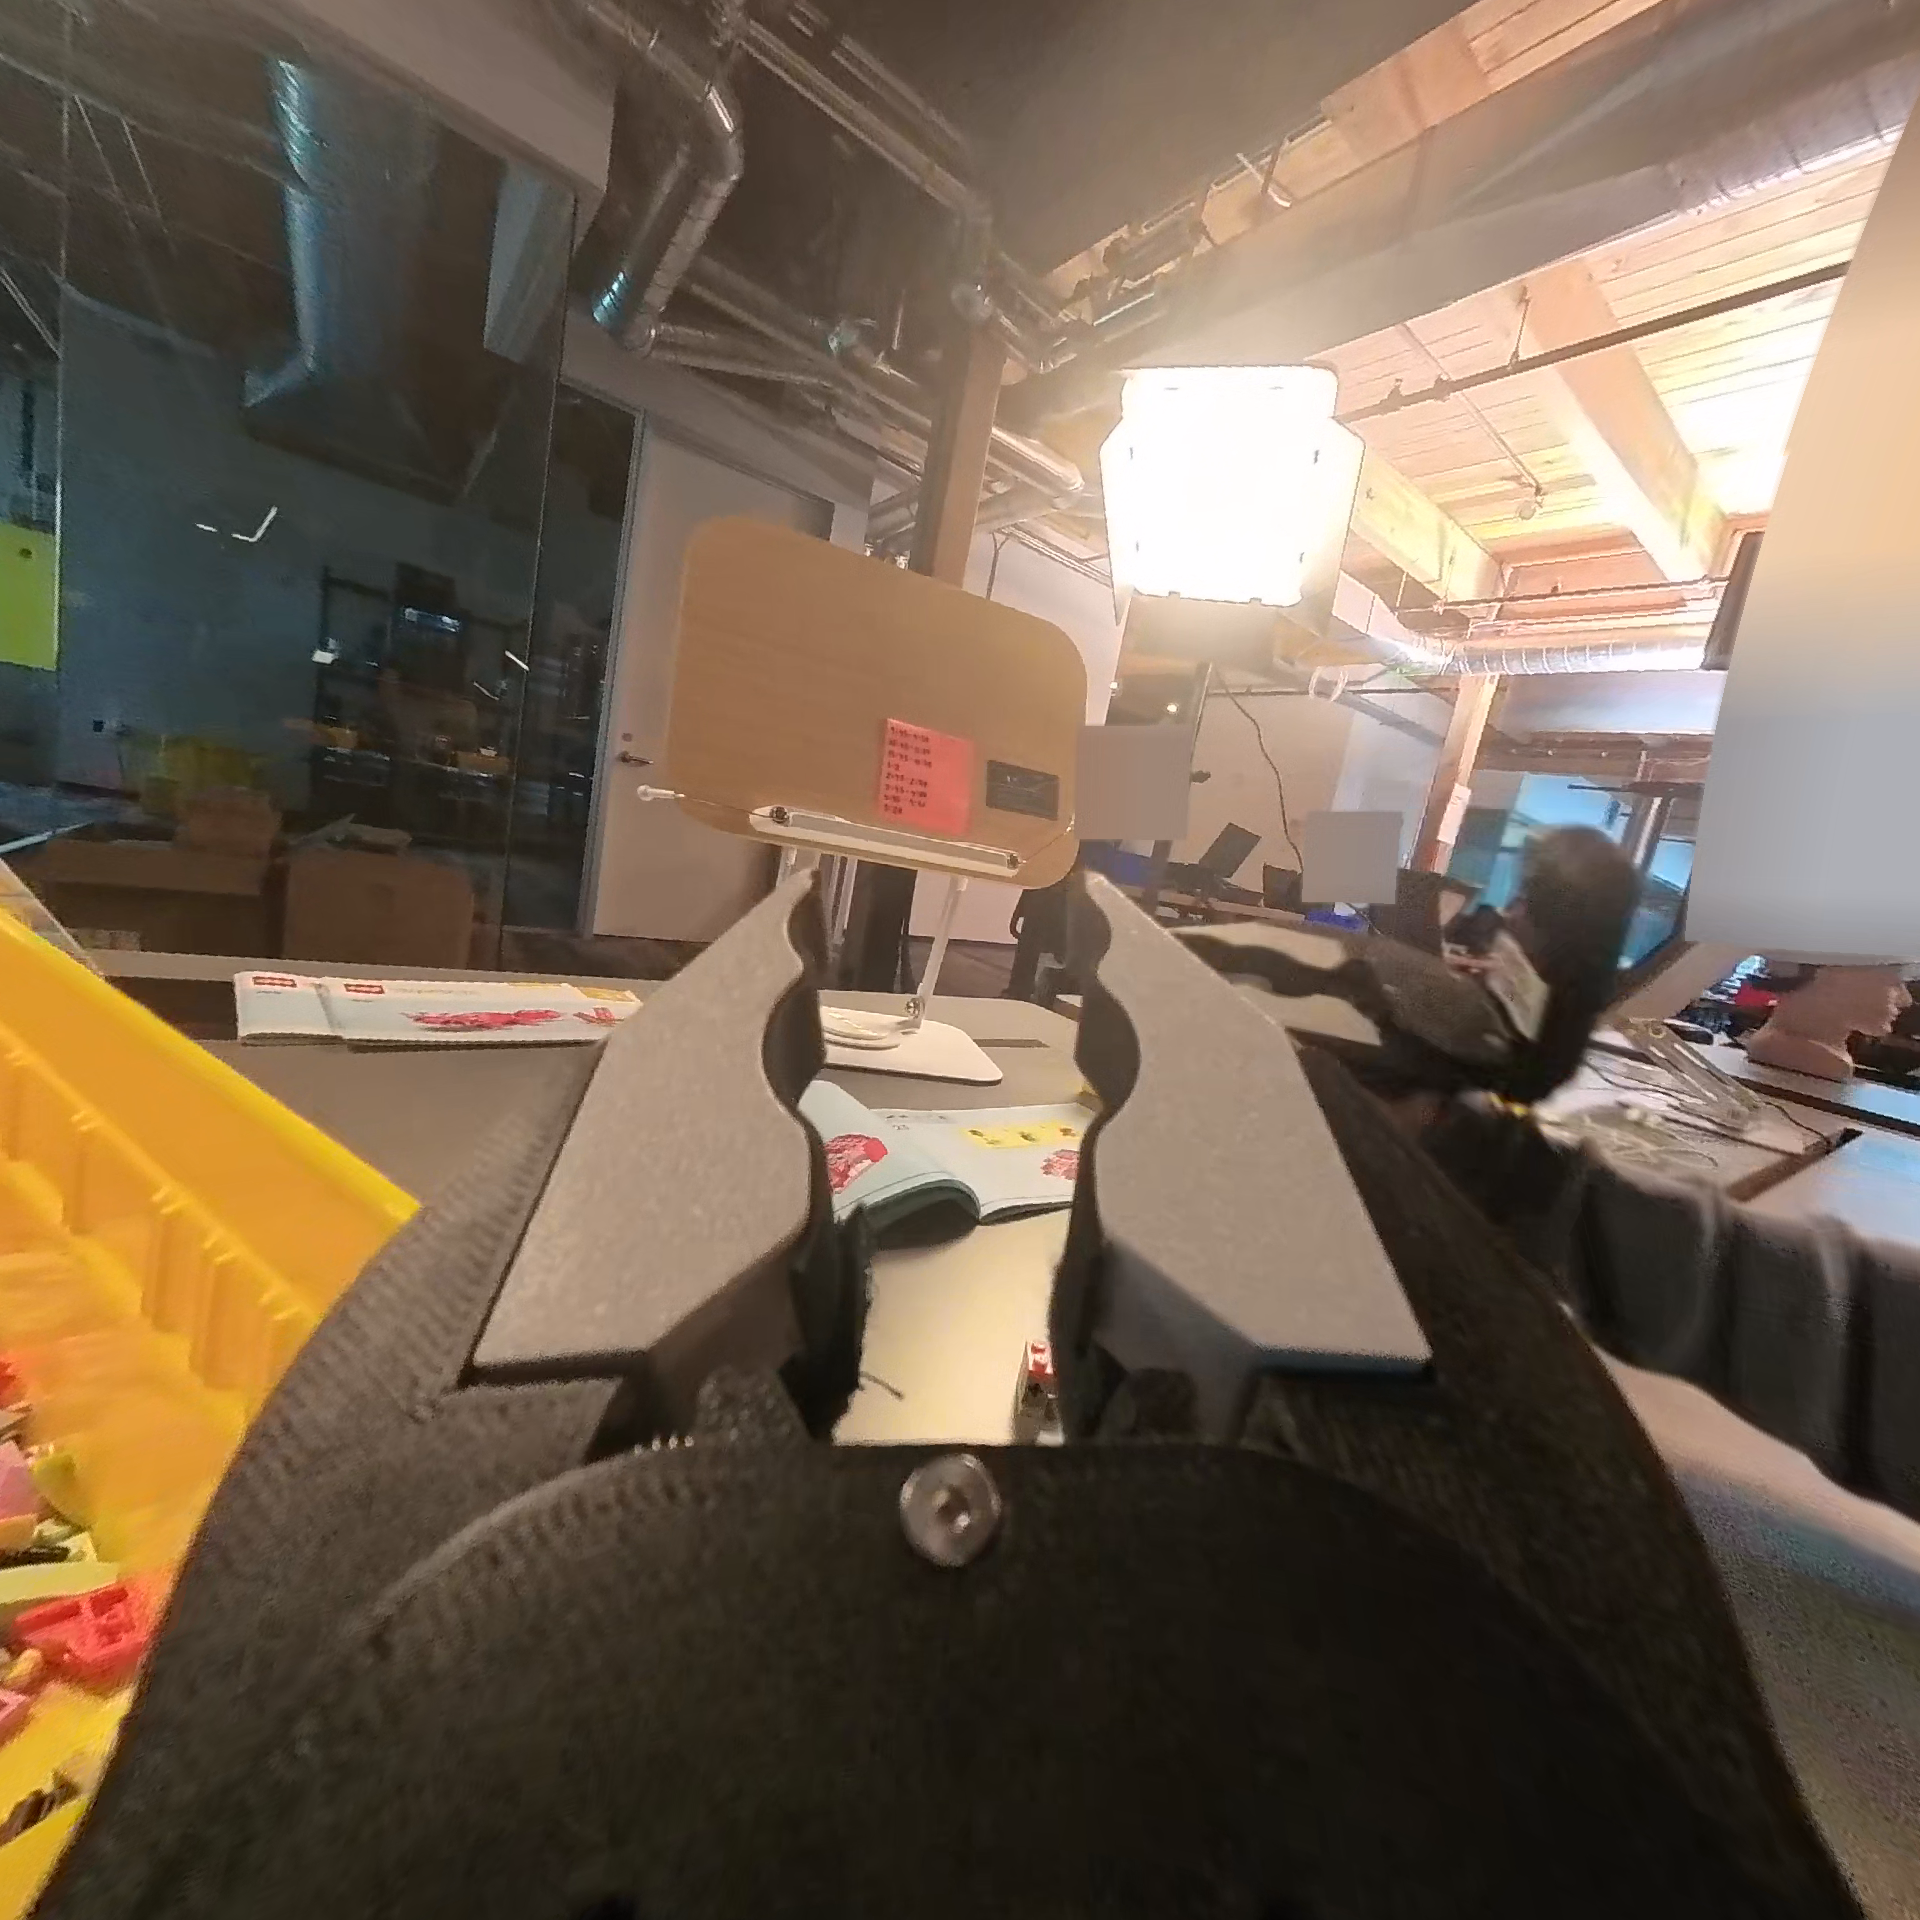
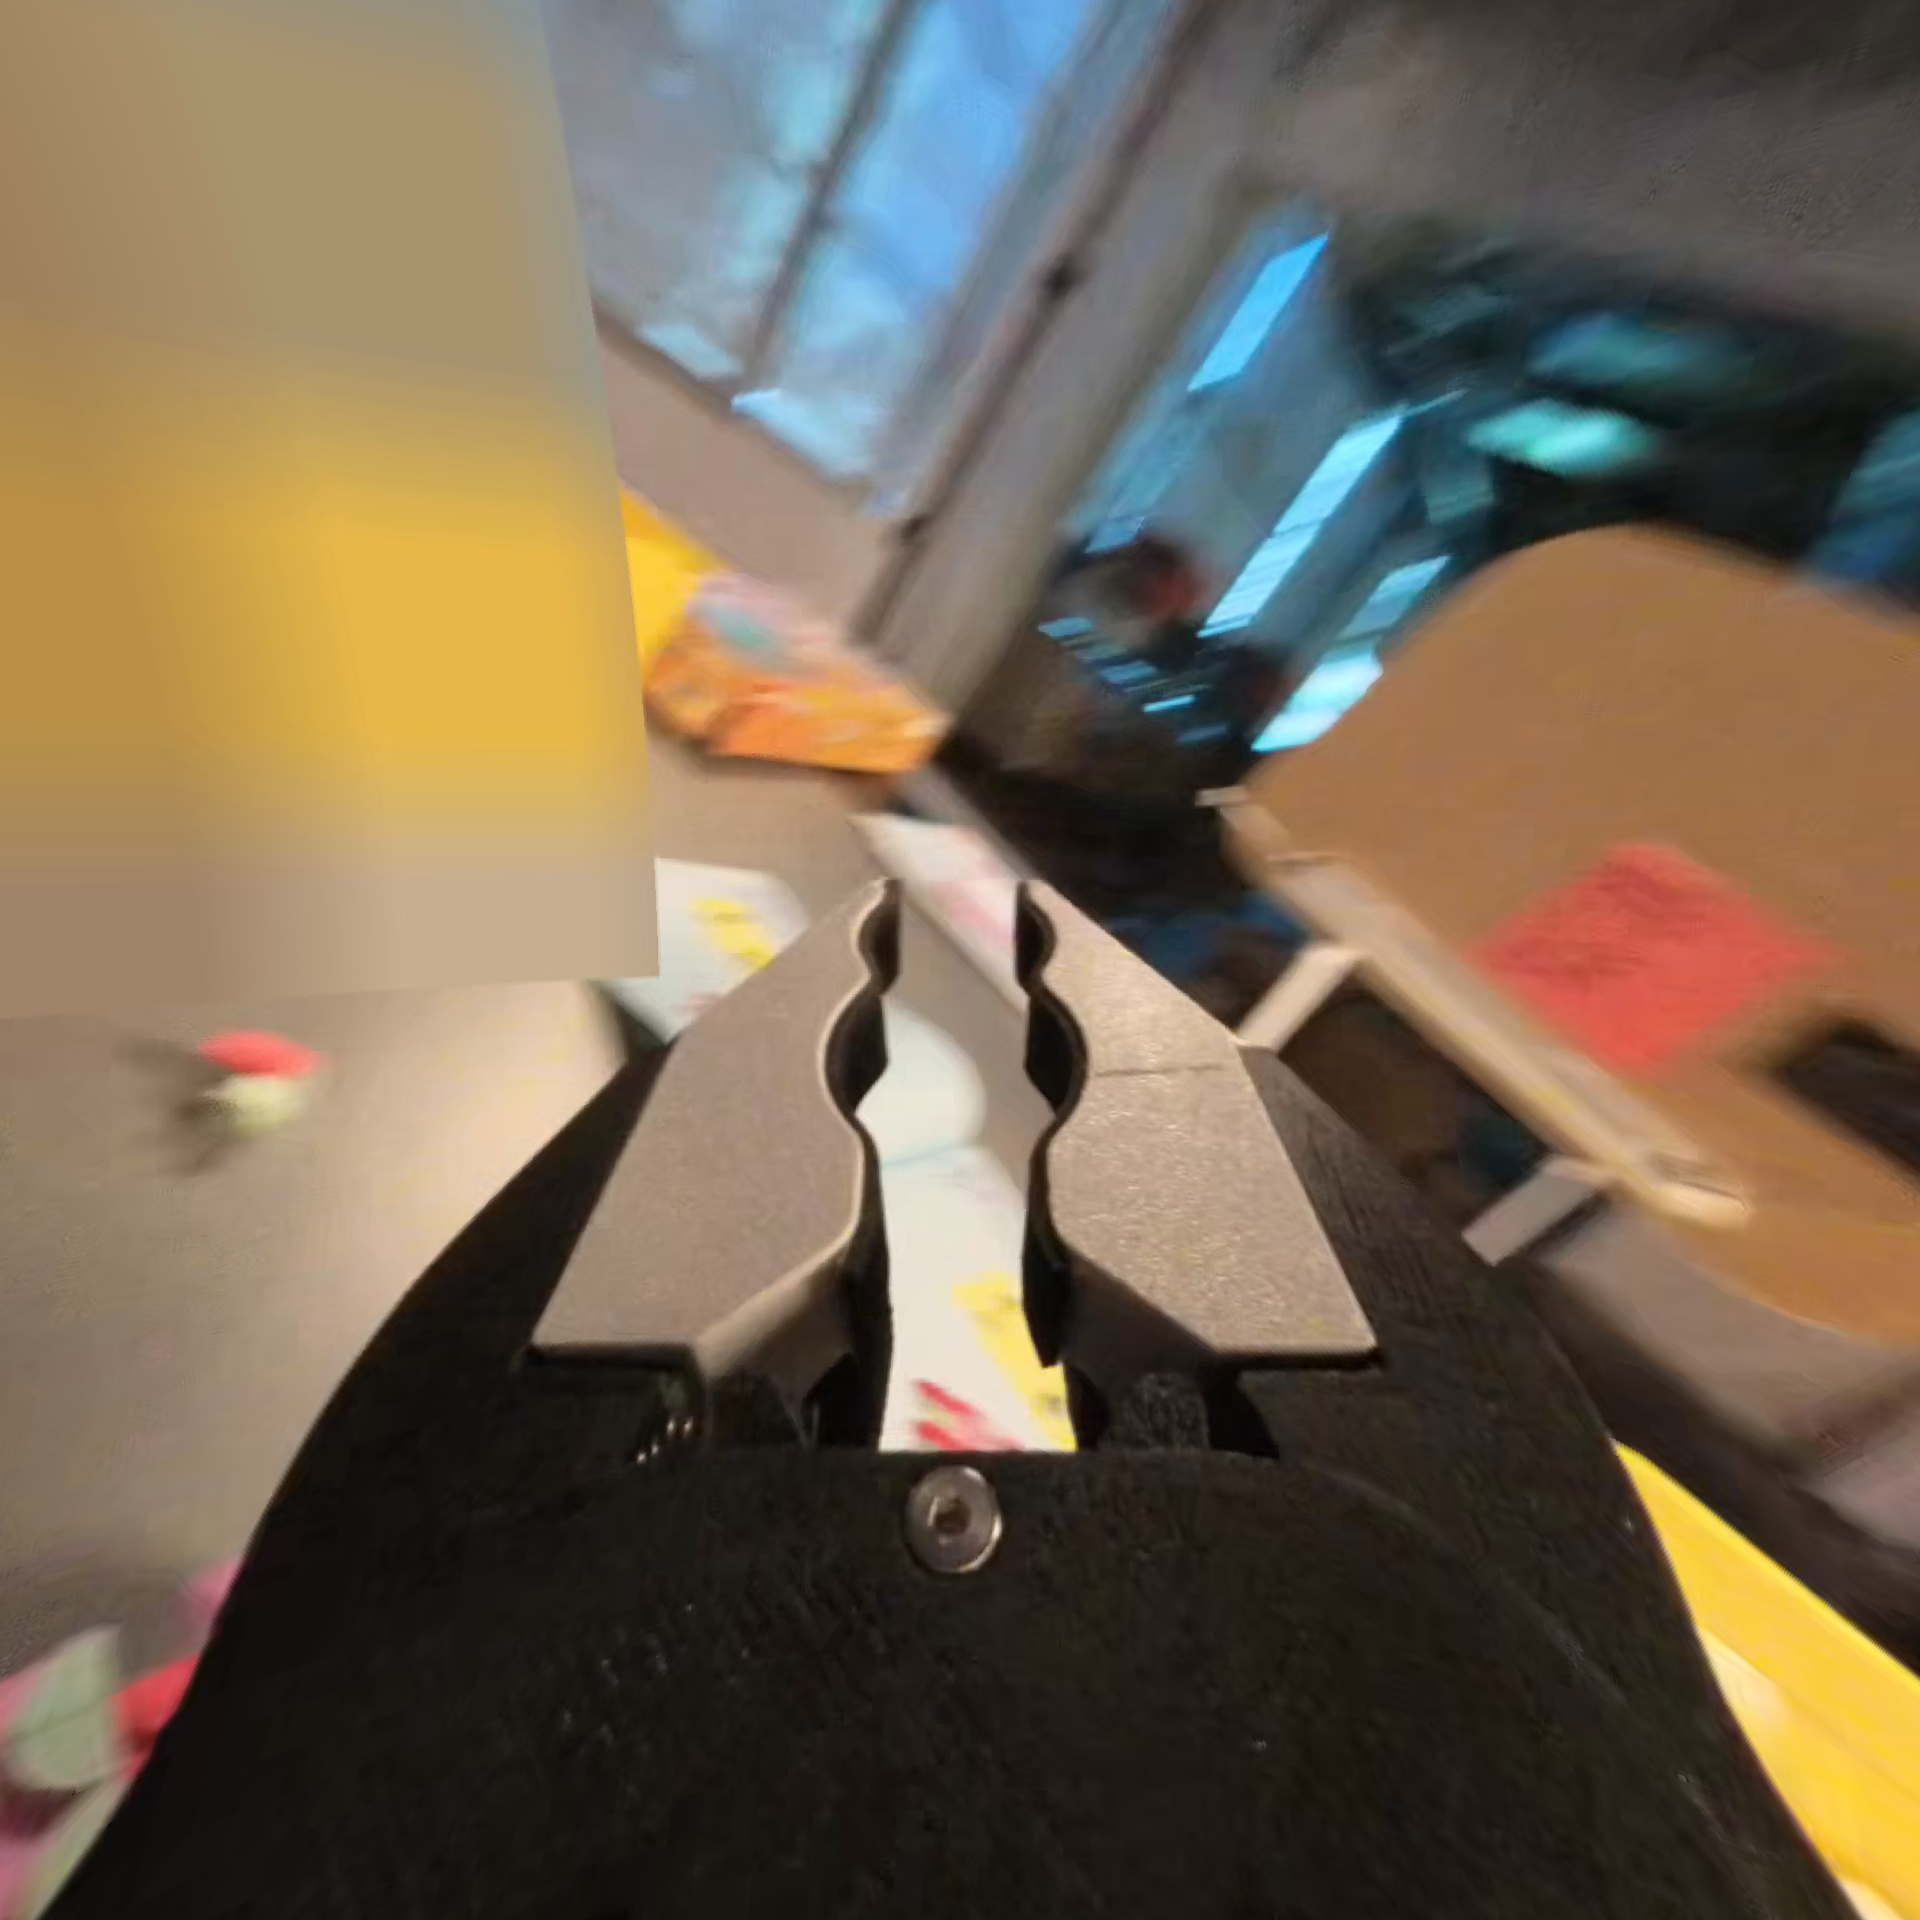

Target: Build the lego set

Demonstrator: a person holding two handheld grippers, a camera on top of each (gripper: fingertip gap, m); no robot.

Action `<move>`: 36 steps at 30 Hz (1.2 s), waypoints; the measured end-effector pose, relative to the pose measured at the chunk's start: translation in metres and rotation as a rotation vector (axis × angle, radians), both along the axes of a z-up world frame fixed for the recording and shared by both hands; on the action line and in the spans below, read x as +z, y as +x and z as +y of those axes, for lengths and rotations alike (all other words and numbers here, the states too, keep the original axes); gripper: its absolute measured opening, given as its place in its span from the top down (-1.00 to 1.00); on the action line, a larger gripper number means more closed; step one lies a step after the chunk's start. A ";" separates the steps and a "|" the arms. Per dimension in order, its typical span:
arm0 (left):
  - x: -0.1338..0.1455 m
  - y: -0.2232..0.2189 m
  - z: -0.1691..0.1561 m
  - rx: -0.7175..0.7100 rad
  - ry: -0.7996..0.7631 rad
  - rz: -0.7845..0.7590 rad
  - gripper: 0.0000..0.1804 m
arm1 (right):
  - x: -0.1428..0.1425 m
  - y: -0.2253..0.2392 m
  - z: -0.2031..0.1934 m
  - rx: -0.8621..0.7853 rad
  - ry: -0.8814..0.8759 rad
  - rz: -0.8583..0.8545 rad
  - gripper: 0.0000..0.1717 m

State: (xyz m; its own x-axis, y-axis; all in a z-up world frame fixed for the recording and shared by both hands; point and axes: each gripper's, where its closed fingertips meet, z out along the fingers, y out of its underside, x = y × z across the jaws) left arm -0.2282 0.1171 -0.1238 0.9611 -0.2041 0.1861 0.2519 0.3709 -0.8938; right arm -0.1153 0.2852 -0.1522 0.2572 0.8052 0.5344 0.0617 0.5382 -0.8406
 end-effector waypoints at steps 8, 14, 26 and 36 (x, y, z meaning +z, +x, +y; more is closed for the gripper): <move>0.000 0.006 0.001 0.002 0.000 0.021 0.52 | -0.007 0.062 0.032 -0.396 0.098 0.200 1.00; 0.001 0.007 0.000 -0.002 0.003 0.026 0.53 | -0.019 0.061 0.045 -0.426 0.067 0.160 1.00; 0.003 0.007 -0.002 -0.063 0.028 -0.025 0.58 | -0.023 0.070 0.064 -0.515 0.053 0.148 1.00; 0.003 0.007 -0.002 -0.076 0.031 -0.040 0.59 | -0.024 0.070 0.066 -0.528 0.060 0.134 1.00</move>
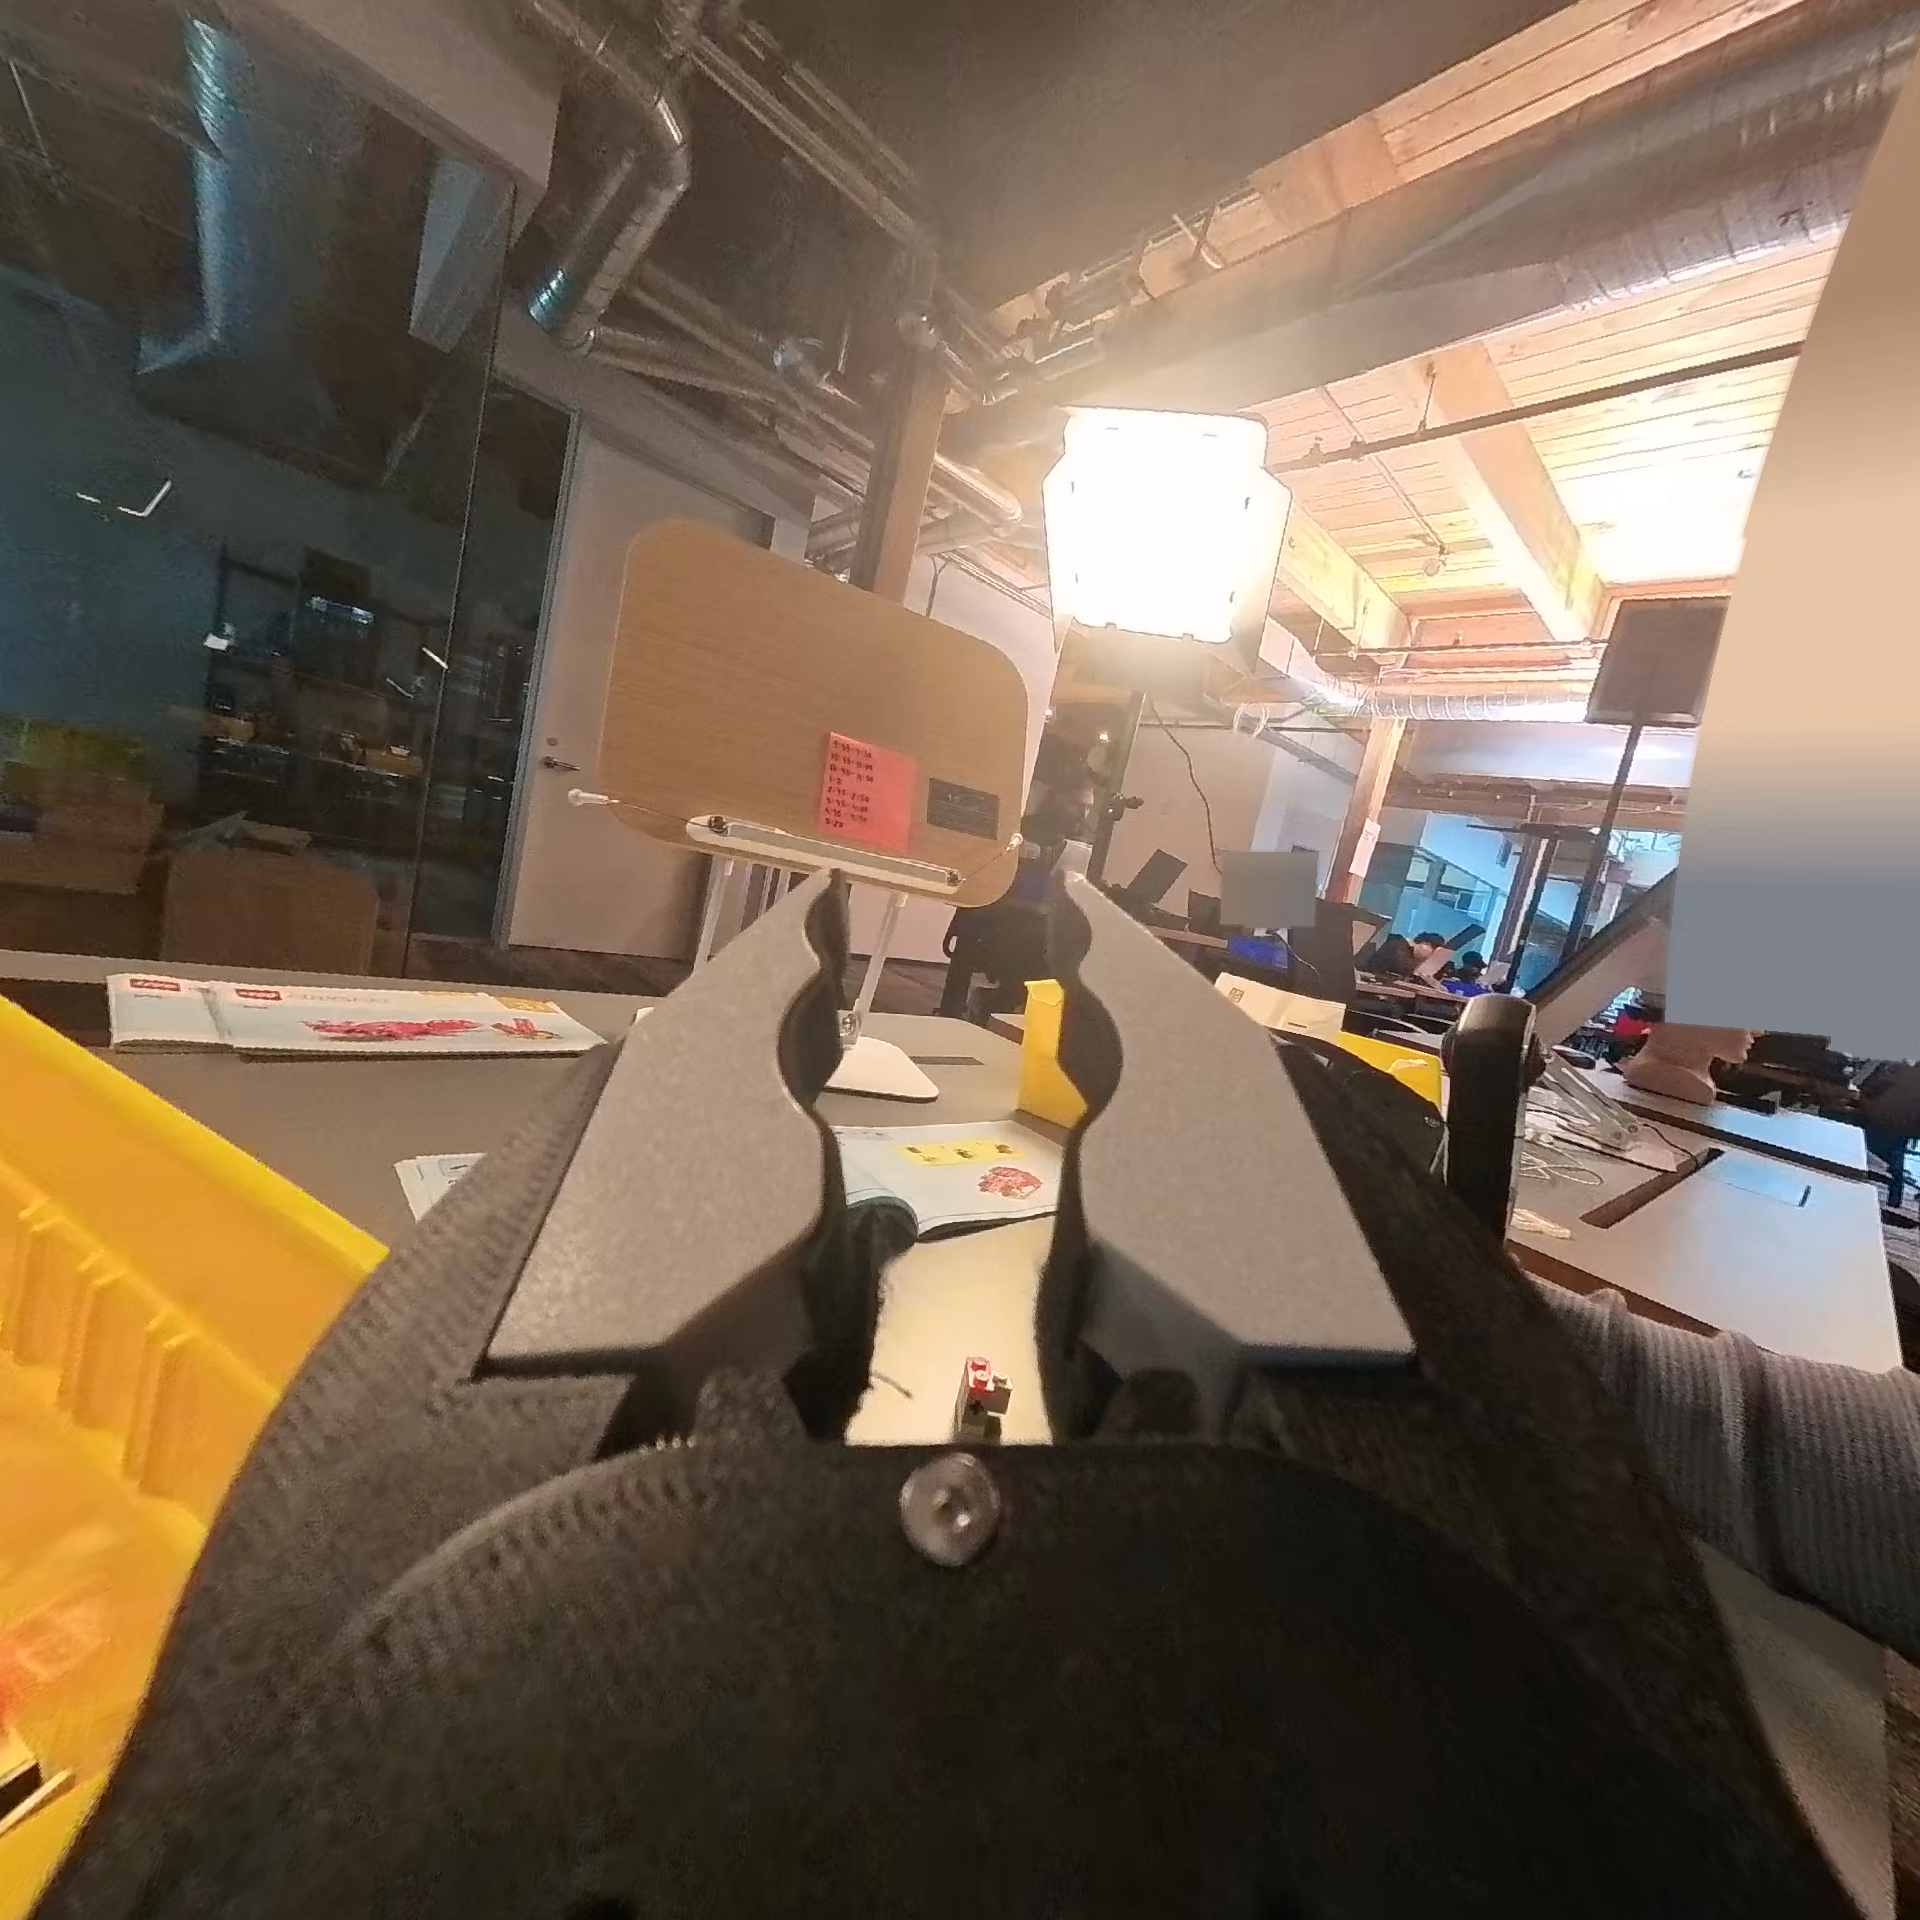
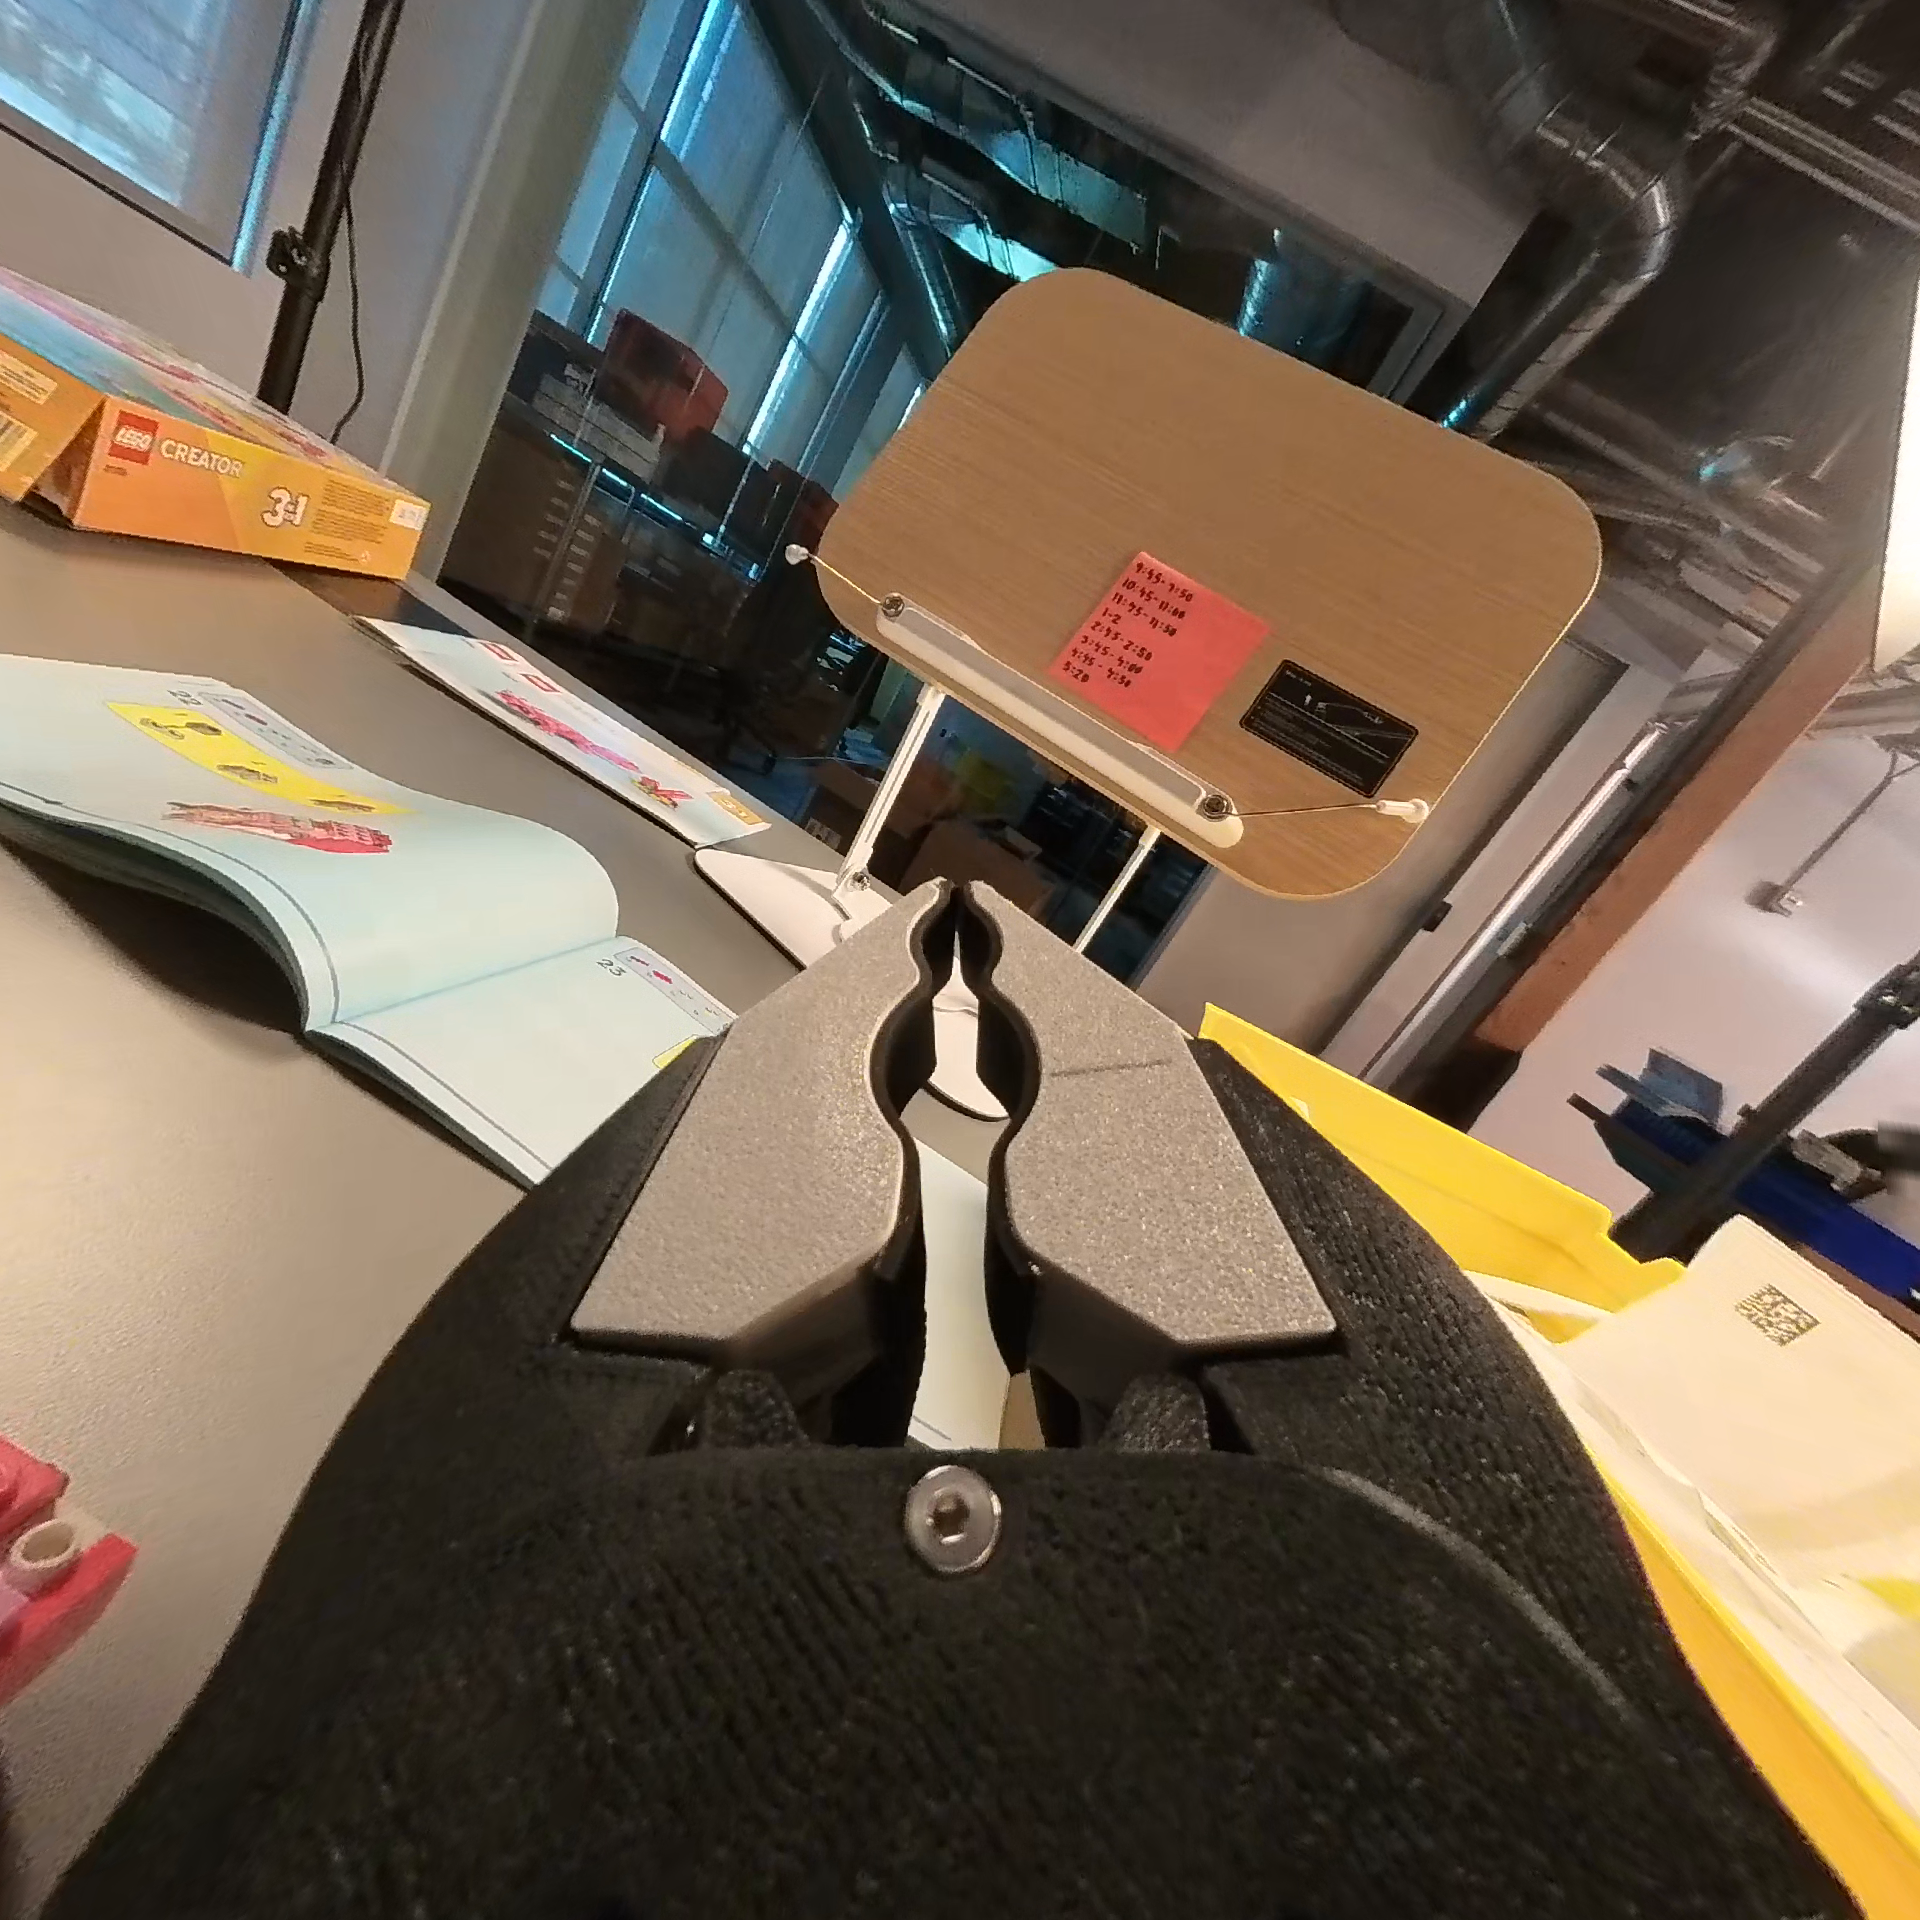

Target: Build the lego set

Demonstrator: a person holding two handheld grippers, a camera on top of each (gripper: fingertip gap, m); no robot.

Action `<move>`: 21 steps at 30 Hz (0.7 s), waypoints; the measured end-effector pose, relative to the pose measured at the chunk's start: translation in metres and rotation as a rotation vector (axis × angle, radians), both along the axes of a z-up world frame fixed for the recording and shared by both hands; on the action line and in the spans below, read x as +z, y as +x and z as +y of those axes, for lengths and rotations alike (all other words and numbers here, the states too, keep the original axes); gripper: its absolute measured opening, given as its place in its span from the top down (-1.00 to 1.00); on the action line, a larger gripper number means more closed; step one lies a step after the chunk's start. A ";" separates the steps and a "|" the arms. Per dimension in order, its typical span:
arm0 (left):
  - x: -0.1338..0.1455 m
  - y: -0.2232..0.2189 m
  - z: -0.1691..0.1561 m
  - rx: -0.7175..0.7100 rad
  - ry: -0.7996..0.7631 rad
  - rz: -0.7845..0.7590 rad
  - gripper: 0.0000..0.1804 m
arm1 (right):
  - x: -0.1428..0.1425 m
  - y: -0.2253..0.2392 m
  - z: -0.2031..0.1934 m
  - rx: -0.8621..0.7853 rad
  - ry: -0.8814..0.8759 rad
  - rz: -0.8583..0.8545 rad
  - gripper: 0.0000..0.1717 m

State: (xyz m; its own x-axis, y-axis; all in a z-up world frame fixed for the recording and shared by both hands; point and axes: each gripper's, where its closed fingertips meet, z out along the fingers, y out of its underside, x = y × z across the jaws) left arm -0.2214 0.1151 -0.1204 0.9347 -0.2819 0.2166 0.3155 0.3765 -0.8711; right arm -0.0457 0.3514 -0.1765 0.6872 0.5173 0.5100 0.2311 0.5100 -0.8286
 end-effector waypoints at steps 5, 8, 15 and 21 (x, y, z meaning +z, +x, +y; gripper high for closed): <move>-0.003 0.000 0.002 0.014 -0.021 0.017 0.65 | 0.001 0.001 0.001 -0.010 0.005 0.004 1.00; -0.002 0.000 0.002 0.015 -0.017 0.018 0.65 | 0.001 0.002 0.001 -0.011 0.002 0.006 0.99; -0.006 -0.003 0.005 0.036 -0.046 0.012 0.75 | 0.000 0.000 0.002 -0.008 -0.001 -0.002 0.99; -0.006 -0.001 0.006 0.042 -0.051 0.033 0.78 | -0.001 -0.001 0.002 -0.005 -0.003 -0.010 1.00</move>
